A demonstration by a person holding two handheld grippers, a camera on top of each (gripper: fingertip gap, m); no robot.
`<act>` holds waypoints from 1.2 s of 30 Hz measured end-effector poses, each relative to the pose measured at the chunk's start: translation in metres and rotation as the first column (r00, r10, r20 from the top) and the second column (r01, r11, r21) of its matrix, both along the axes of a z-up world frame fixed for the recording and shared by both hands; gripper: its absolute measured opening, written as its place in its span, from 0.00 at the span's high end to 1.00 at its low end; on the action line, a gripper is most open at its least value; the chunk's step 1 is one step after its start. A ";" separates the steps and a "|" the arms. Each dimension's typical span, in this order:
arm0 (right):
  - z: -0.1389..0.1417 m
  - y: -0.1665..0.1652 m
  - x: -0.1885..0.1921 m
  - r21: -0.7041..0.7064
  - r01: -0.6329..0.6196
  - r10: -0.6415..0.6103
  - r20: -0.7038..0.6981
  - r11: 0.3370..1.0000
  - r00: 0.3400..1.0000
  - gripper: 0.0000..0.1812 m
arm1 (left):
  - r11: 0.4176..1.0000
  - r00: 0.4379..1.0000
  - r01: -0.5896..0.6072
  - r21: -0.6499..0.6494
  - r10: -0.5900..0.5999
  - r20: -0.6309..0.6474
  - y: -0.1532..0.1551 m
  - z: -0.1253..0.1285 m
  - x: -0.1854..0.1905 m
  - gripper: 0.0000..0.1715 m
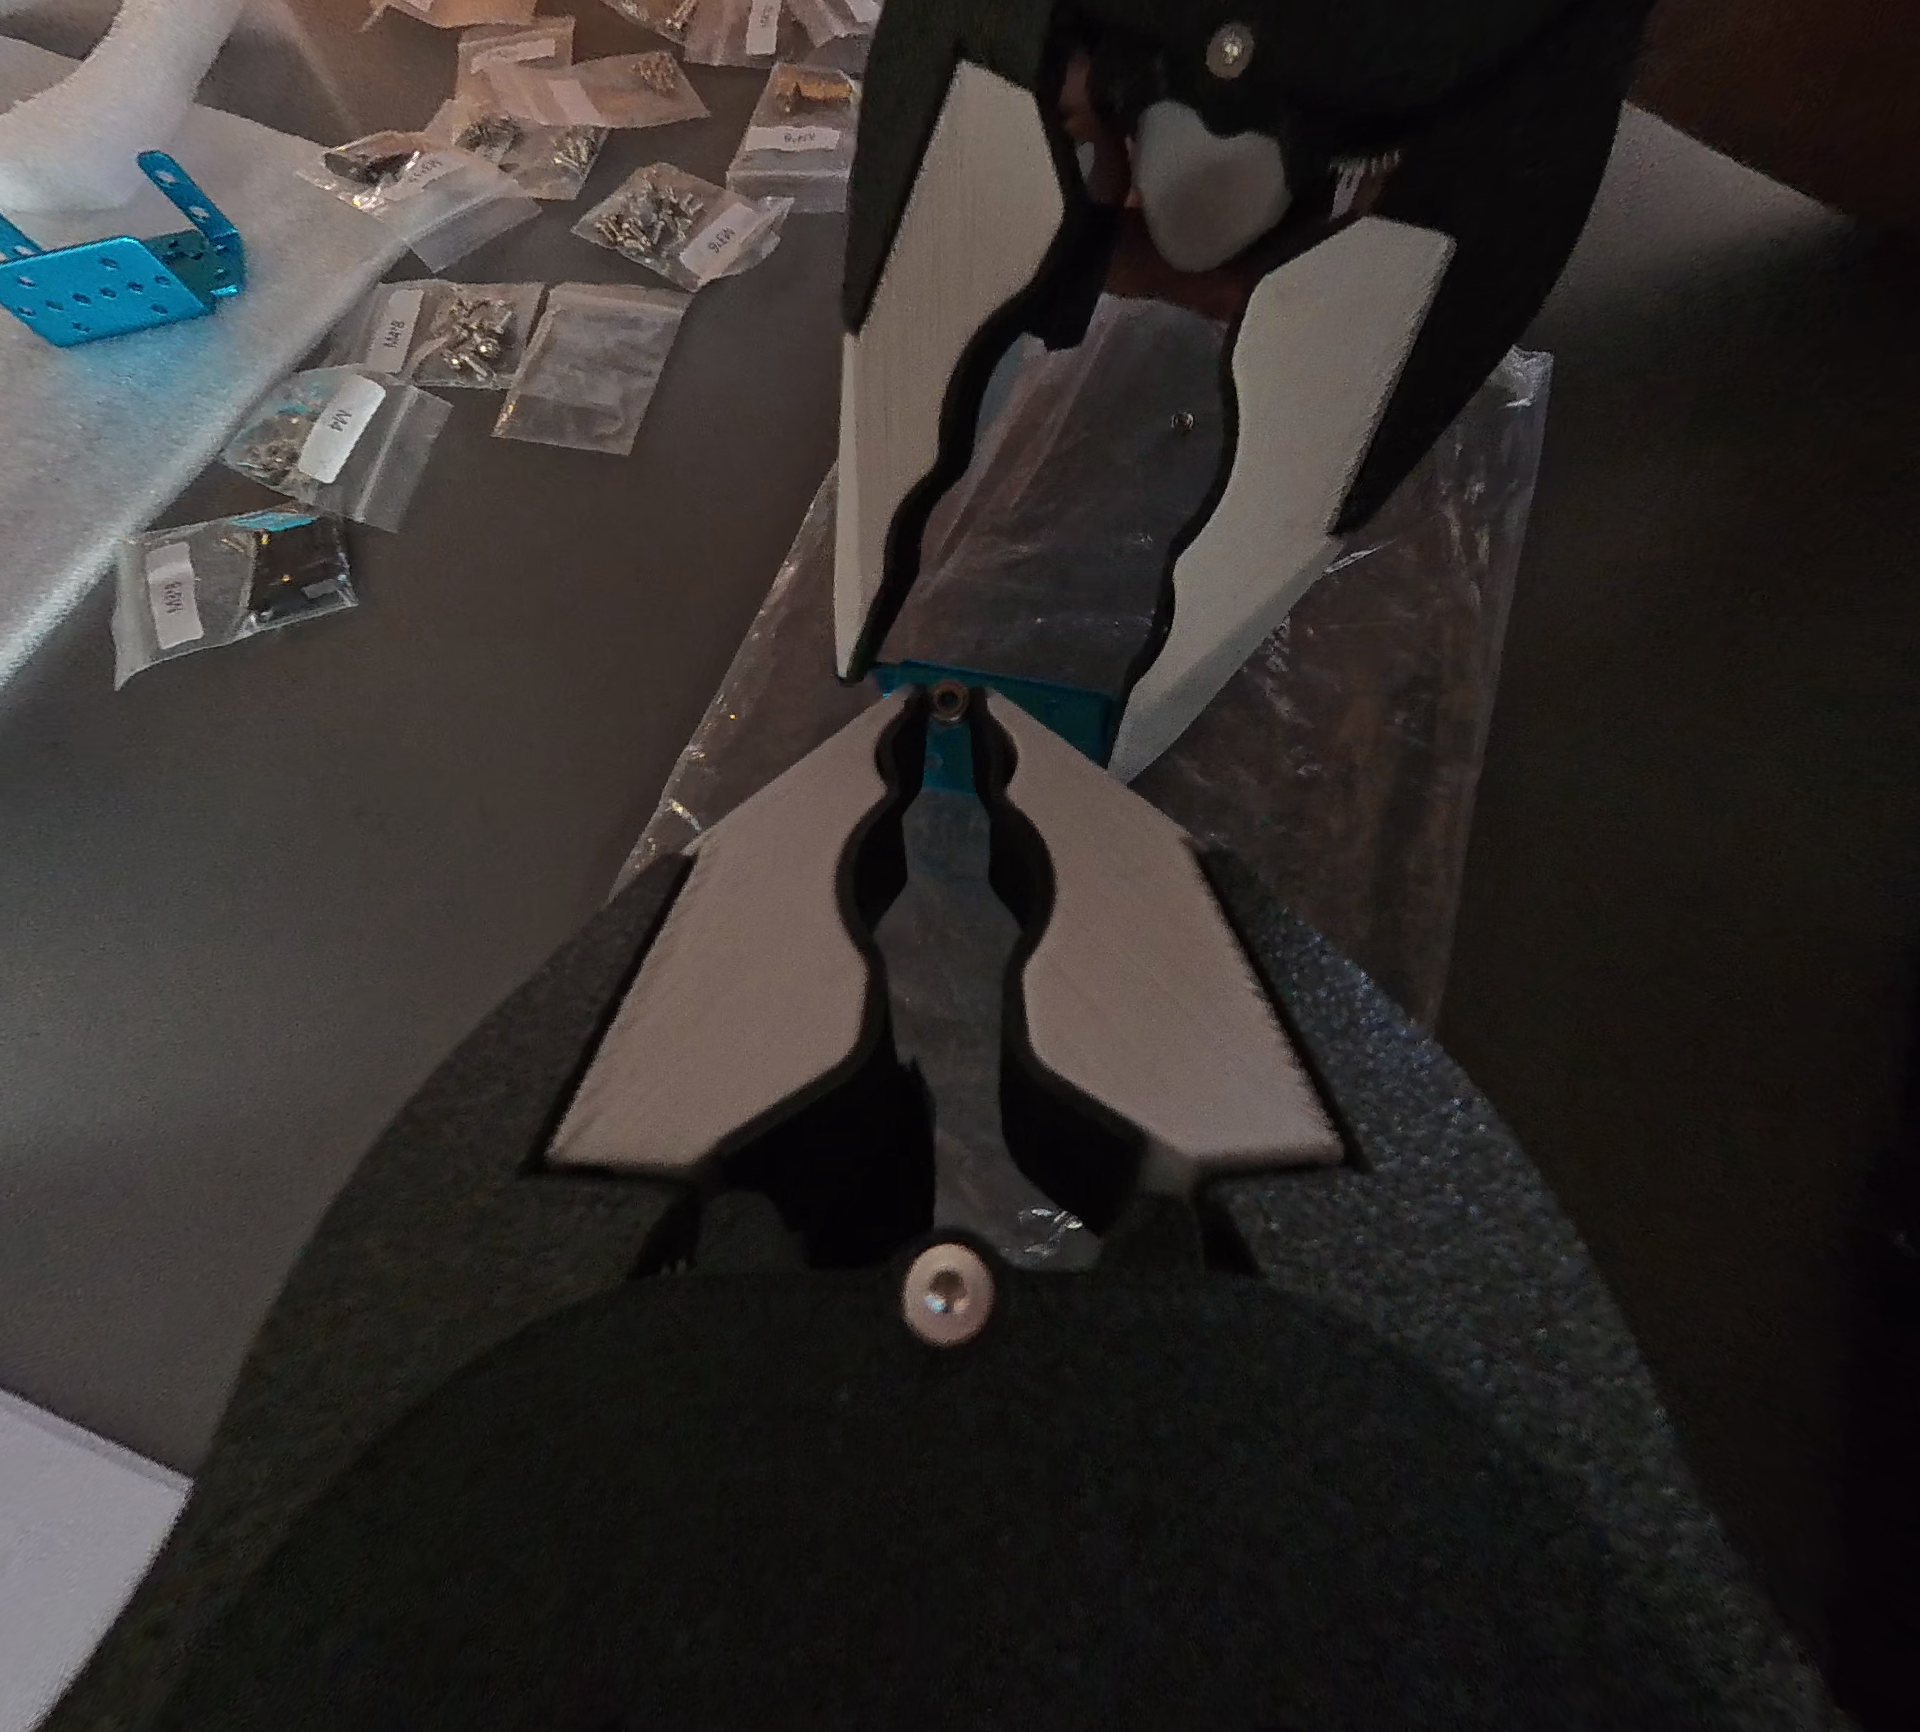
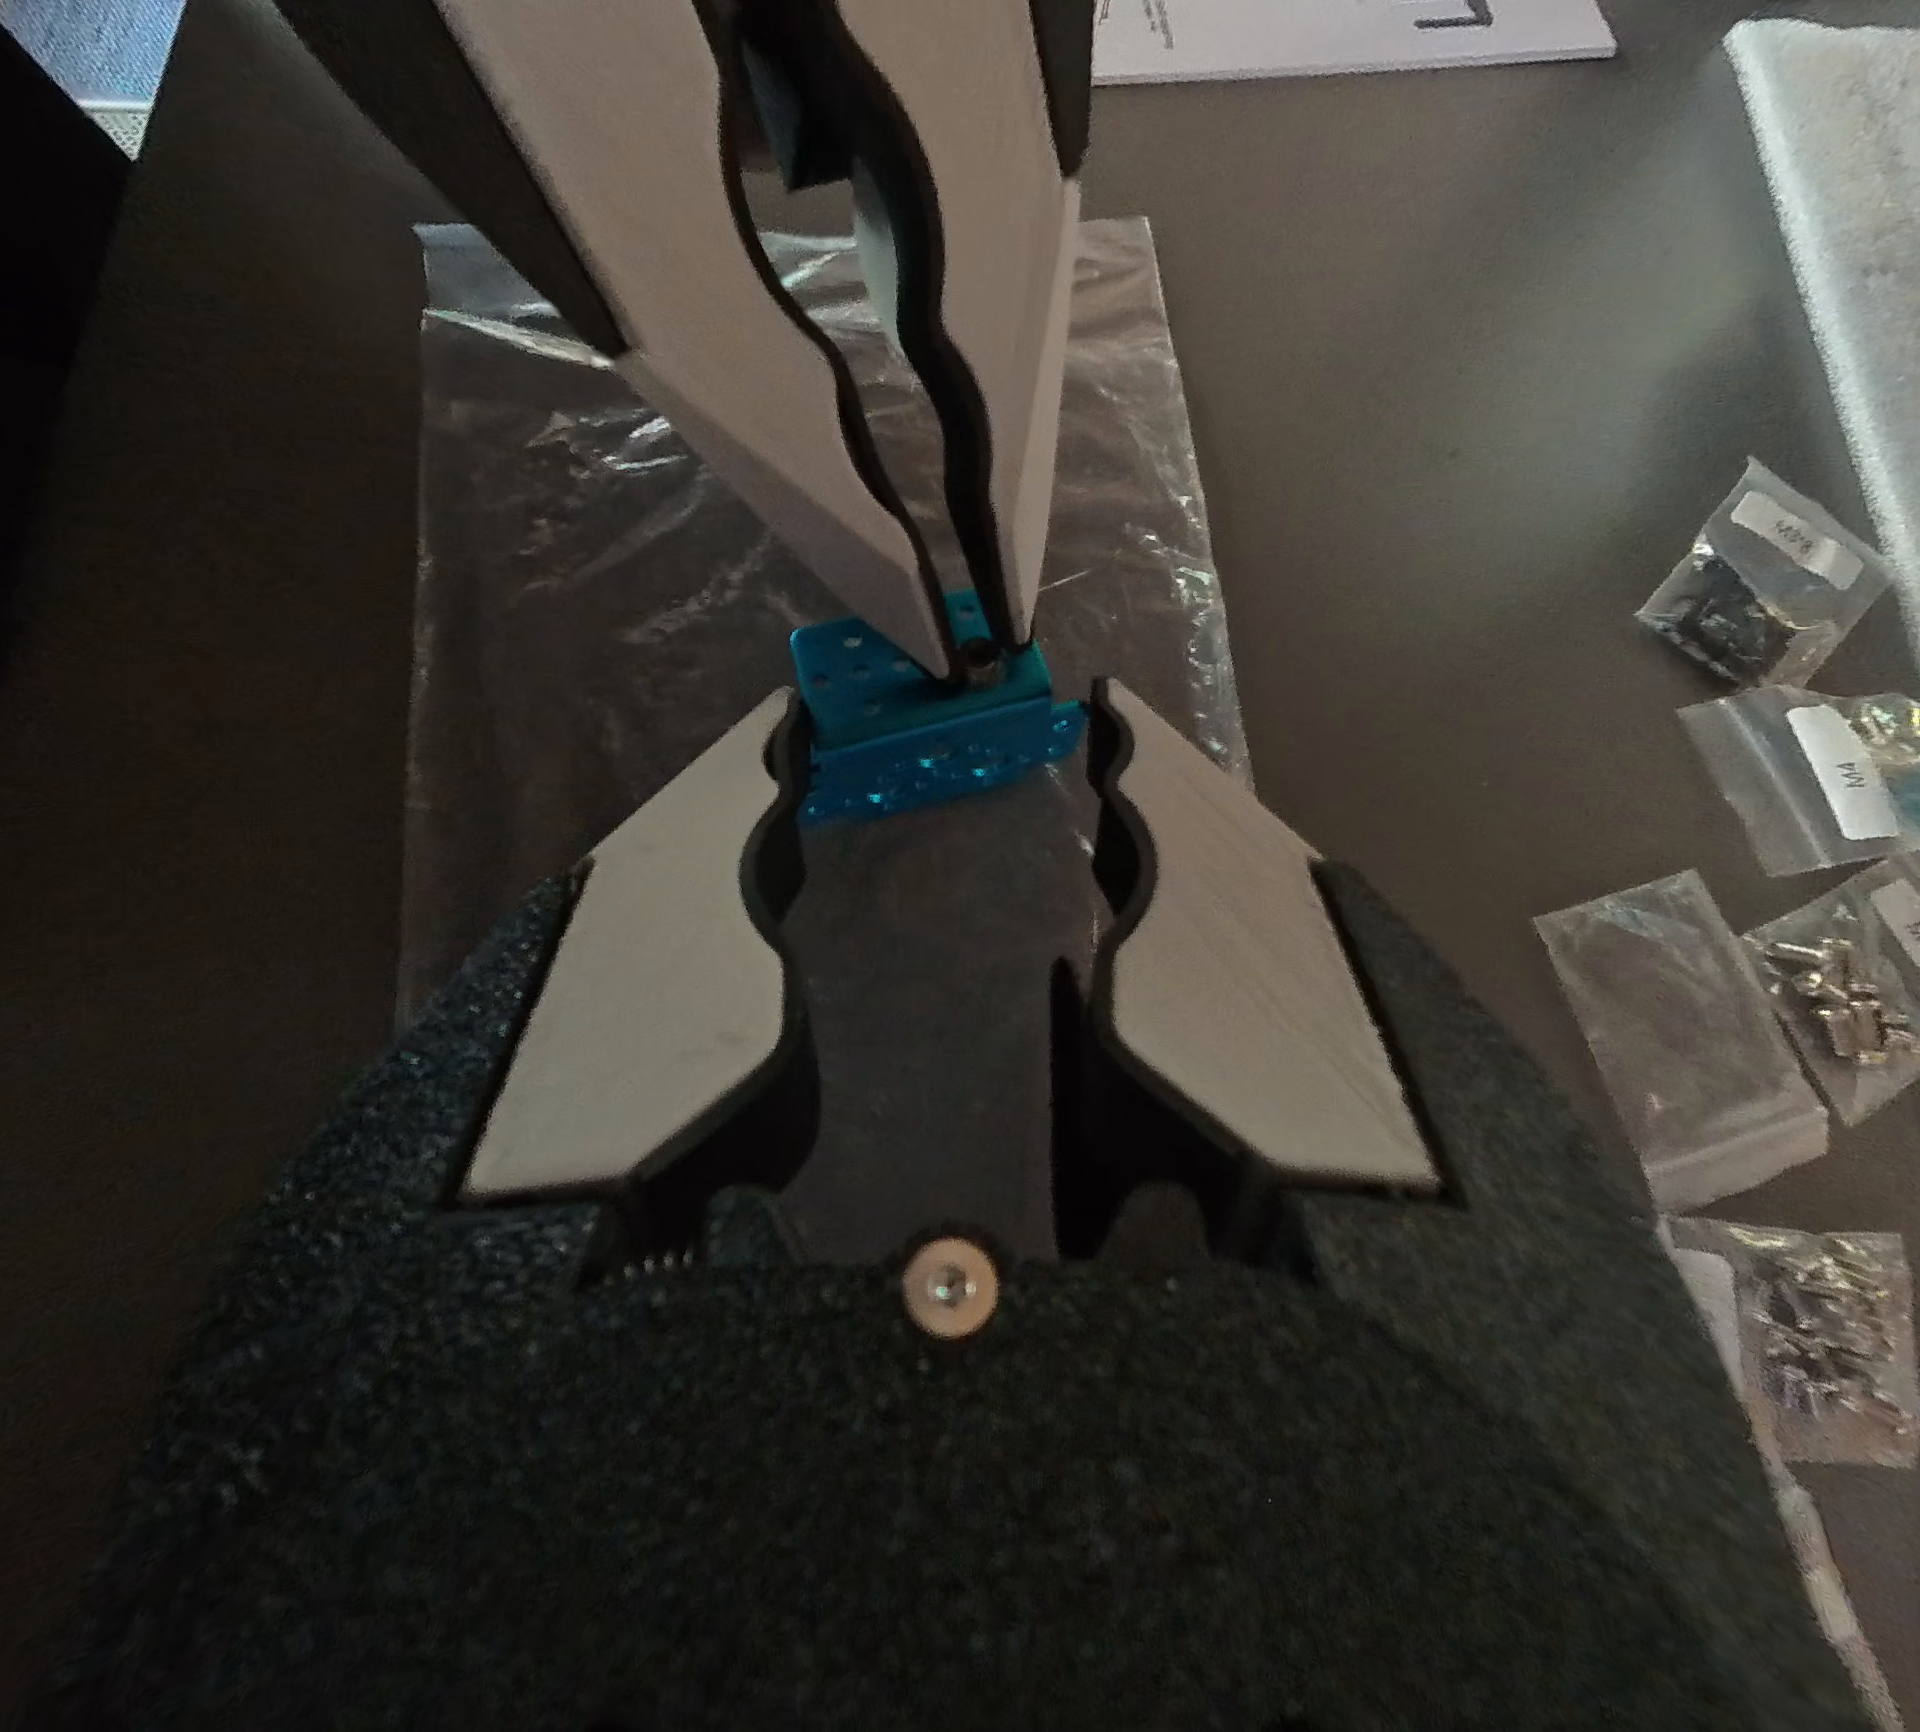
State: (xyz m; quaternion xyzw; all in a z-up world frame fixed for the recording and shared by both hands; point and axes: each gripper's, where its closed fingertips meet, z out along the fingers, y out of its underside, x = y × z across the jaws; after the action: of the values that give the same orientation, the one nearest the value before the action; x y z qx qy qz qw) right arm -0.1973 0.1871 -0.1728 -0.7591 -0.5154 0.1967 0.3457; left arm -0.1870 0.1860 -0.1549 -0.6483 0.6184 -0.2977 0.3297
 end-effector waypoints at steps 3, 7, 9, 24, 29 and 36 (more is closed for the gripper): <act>0.000 -0.001 0.000 -0.004 0.003 -0.003 -0.023 1.000 1.000 0.70 | 1.000 1.000 -0.001 -0.006 0.001 0.005 0.000 0.000 0.000 0.94; 0.000 -0.001 0.000 -0.015 -0.001 0.000 -0.054 1.000 0.999 0.70 | 1.000 1.000 -0.001 0.000 0.001 0.002 0.002 0.000 -0.001 0.92; 0.000 -0.001 0.000 -0.023 -0.004 0.002 -0.065 1.000 0.998 0.70 | 1.000 1.000 -0.005 0.003 0.005 0.002 0.003 0.000 -0.001 0.91; -0.003 -0.001 0.004 -0.039 -0.002 0.000 -0.061 0.999 0.998 0.70 | 0.999 0.997 -0.003 0.046 0.007 -0.081 0.021 -0.018 -0.038 0.88; -0.002 -0.001 0.003 -0.027 0.001 -0.003 -0.058 1.000 0.998 0.70 | 0.998 0.989 0.059 0.025 -0.055 -0.138 0.018 -0.032 -0.042 0.88; 0.002 0.000 0.004 -0.018 0.008 -0.010 -0.082 1.000 0.997 0.70 | 0.995 0.984 0.092 -0.030 -0.096 -0.153 0.012 -0.036 -0.042 0.95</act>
State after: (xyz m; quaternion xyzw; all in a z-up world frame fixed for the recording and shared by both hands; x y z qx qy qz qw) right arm -0.1934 0.1873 -0.1704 -0.7556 -0.4957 0.2306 0.3608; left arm -0.2291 0.1979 -0.1913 -0.6431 0.6686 -0.2688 0.2590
